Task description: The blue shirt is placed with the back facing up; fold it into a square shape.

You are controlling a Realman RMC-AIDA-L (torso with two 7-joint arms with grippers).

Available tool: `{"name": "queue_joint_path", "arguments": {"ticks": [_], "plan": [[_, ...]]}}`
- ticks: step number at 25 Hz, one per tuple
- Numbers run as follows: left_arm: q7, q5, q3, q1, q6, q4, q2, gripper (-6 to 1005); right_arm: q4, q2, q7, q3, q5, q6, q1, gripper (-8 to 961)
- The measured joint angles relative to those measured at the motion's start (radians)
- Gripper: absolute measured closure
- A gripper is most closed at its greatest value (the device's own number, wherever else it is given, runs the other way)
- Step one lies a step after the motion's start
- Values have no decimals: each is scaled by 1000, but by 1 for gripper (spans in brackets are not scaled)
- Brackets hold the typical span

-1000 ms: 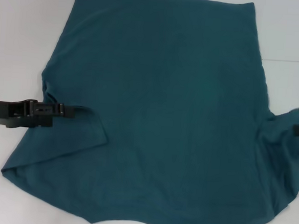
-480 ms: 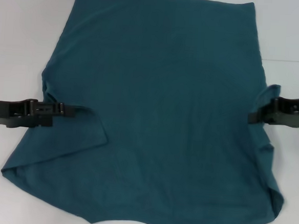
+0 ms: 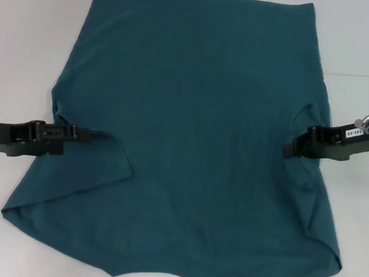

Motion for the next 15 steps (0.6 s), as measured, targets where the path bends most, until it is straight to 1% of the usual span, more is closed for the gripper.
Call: {"name": "queue_joint_path", "arguments": {"ticks": [3, 7, 11, 15], "plan": [[0, 0, -1, 0, -2, 0, 0, 37, 10, 0, -2, 3, 2, 0, -1, 931], [0, 0, -6, 2, -6, 0, 0, 37, 12, -4, -10, 11, 34, -1, -14, 837], [-20, 0, -47, 10, 0, 0, 1, 37, 12, -15, -23, 12, 80, -24, -33, 742], [-80, 4, -91, 38, 32, 12, 9, 37, 5, -36, -24, 12, 87, -50, -52, 579]]}}
